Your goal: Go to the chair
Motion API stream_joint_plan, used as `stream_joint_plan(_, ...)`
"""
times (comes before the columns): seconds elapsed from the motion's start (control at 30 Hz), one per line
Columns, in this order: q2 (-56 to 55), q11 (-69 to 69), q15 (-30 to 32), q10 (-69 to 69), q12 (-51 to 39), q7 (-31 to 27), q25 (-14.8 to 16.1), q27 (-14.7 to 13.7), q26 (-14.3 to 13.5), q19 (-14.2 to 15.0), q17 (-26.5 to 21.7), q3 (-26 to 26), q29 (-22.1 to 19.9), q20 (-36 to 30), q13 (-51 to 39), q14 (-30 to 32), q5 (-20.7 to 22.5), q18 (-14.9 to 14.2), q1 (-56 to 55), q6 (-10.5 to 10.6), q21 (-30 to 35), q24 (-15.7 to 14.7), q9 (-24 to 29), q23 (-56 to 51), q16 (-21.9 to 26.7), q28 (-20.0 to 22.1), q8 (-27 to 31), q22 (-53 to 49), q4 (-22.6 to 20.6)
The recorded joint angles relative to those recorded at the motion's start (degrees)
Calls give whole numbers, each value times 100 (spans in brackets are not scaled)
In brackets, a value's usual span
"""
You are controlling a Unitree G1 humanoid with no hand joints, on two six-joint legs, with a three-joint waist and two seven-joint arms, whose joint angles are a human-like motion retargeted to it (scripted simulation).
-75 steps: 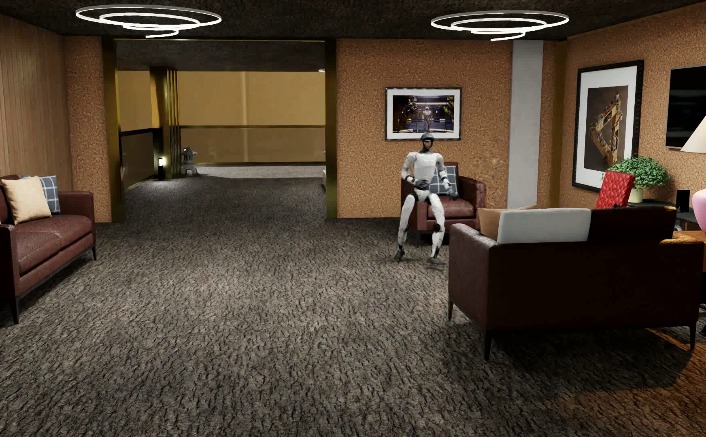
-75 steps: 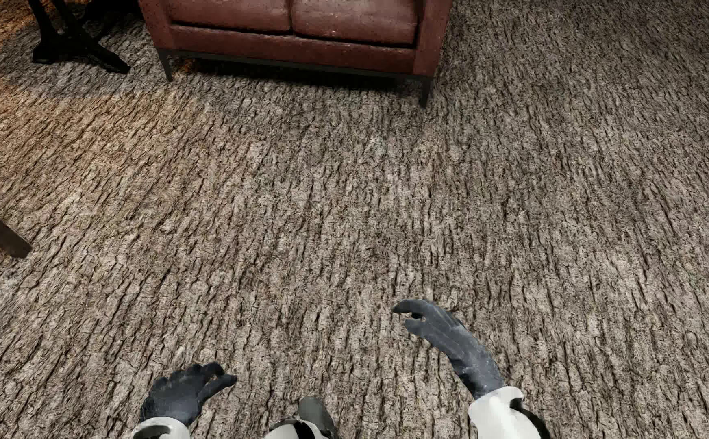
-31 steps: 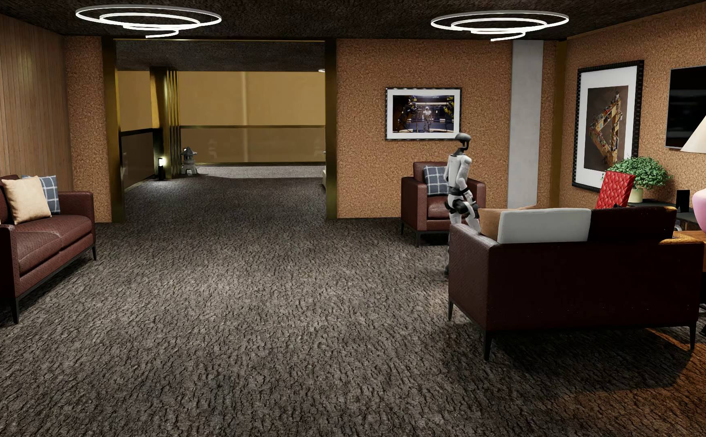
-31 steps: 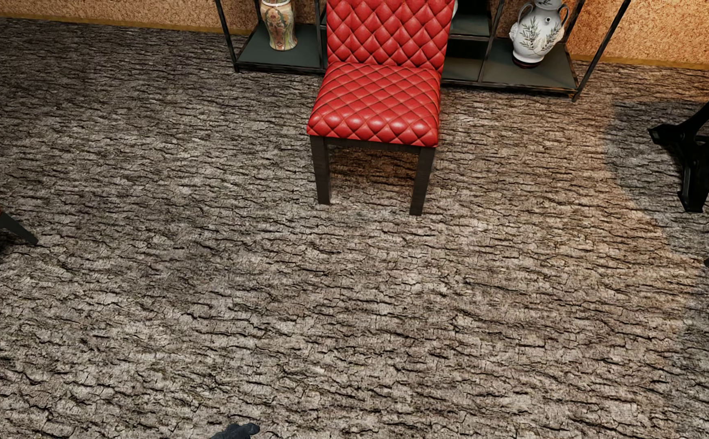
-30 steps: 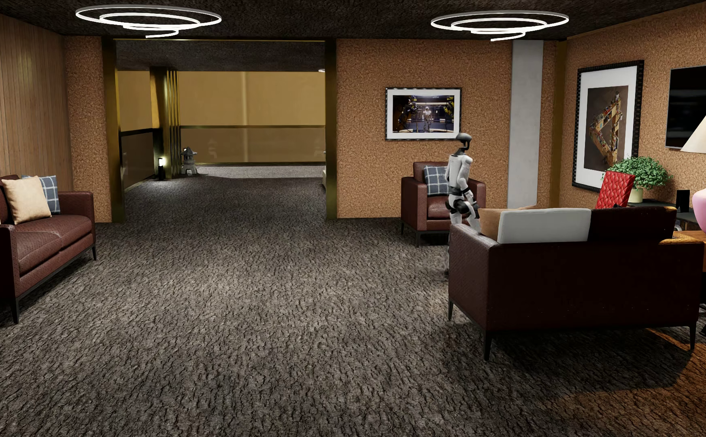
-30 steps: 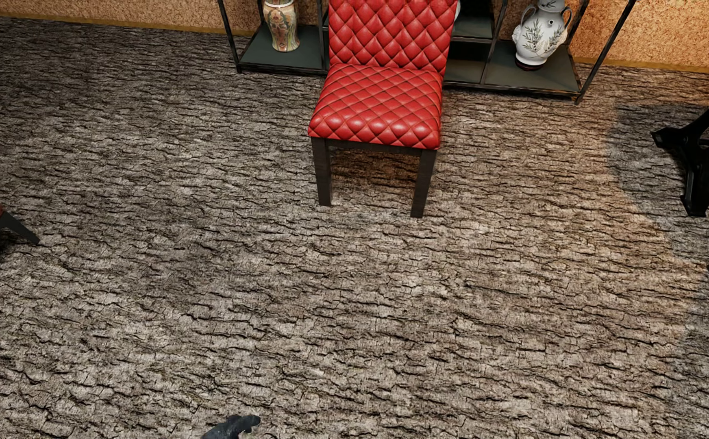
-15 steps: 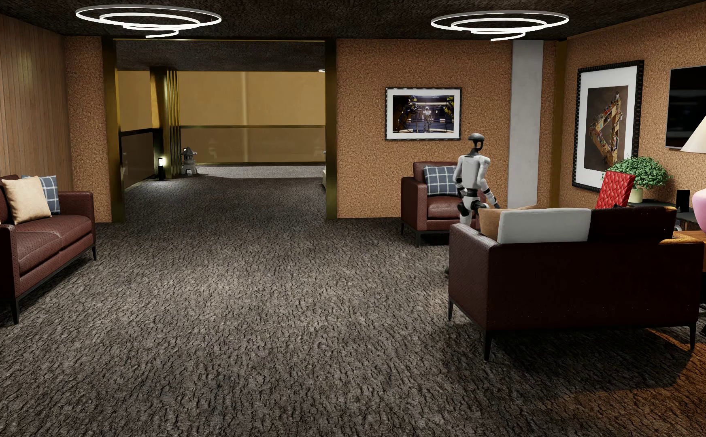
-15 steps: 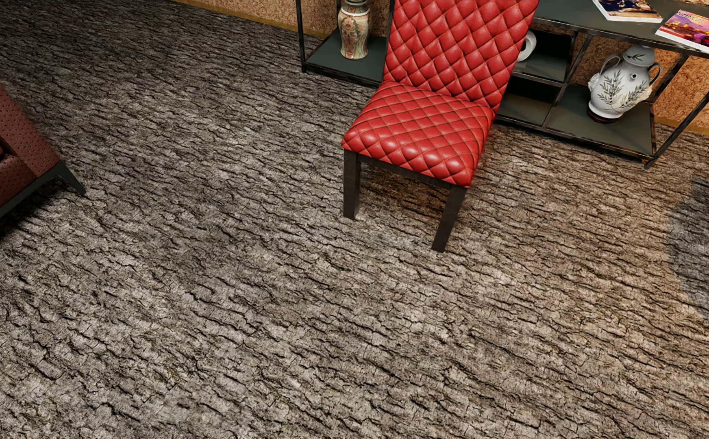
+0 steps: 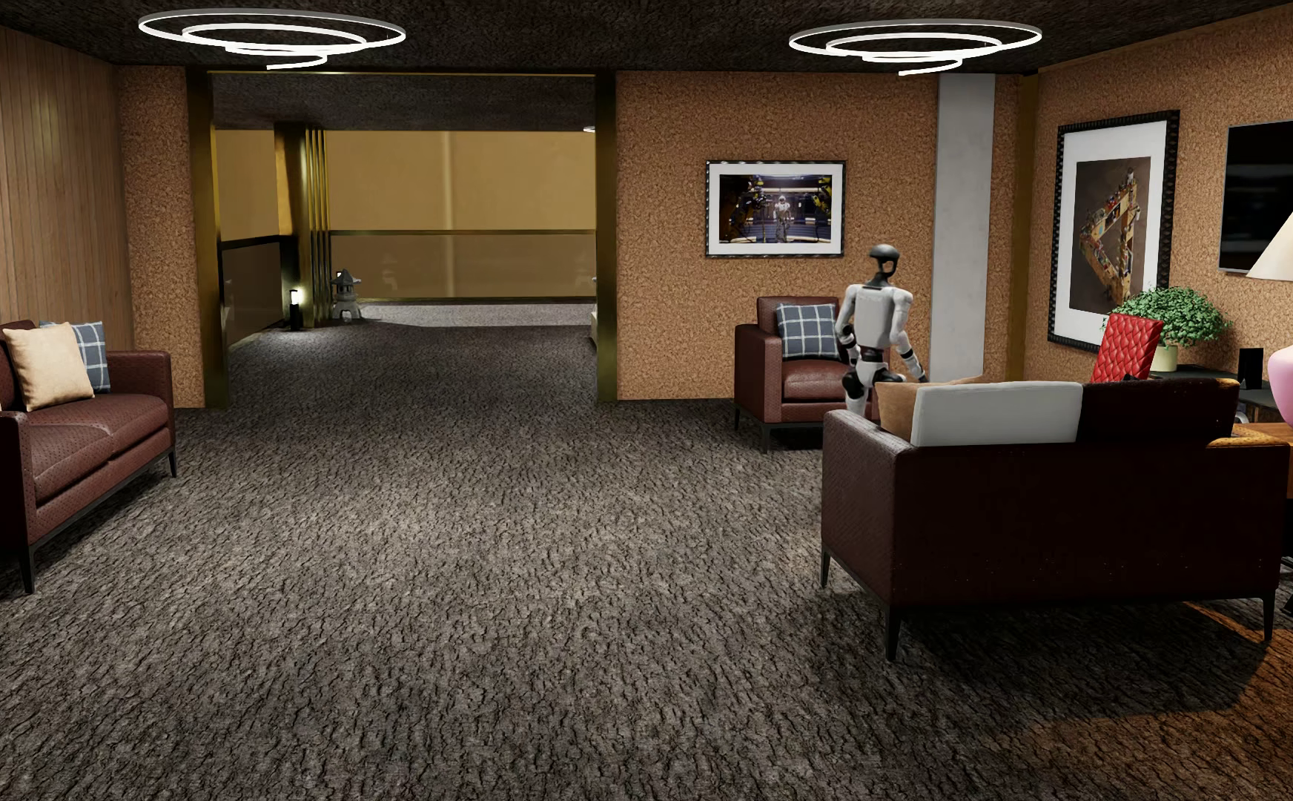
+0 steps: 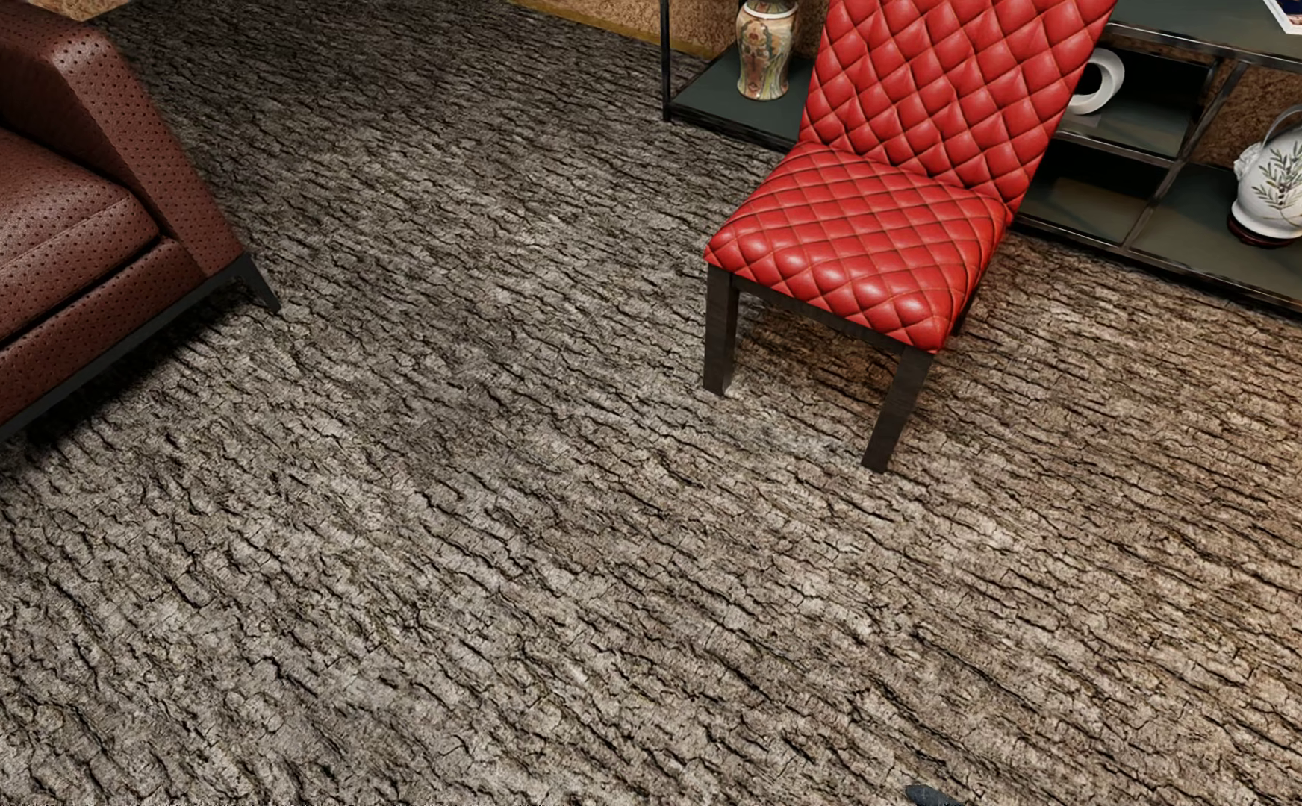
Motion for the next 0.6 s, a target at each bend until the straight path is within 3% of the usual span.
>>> stream_joint_plan(0.2,5,-172,81,-470,-103,-8,22,61,52,-37,156,-4,29,-35,-54,248,-120,-106,100,-73,-65,-71,-43,180,17,36,-87,8,-198)
stream_joint_plan(0.33,64,-212,70,-229,-208,-124,22,53,45,-76,150,-6,35,-34,2,271,-153,-23,-57,-110,-140,-159,-51,394,49,60,-230,128,-210)
stream_joint_plan(0.37,77,-223,65,-34,-234,1,20,70,42,-85,152,-20,26,-31,1,294,-169,51,-168,-122,-155,-165,-44,441,68,62,-300,136,-155)
stream_joint_plan(0.47,168,-275,72,464,-314,1343,-20,84,27,-75,140,-57,33,-26,33,213,-190,440,-300,-121,-119,-170,-43,558,154,35,-568,132,294)
stream_joint_plan(0.53,256,-332,74,358,-309,2034,-44,88,27,-36,87,-41,50,36,47,122,-205,818,-181,-96,-100,-187,-59,592,147,100,-701,97,356)
stream_joint_plan(0.6,338,-350,41,55,-256,2115,-40,105,27,23,27,12,26,55,51,111,-251,736,11,-87,-141,-179,-75,604,96,155,-761,96,233)
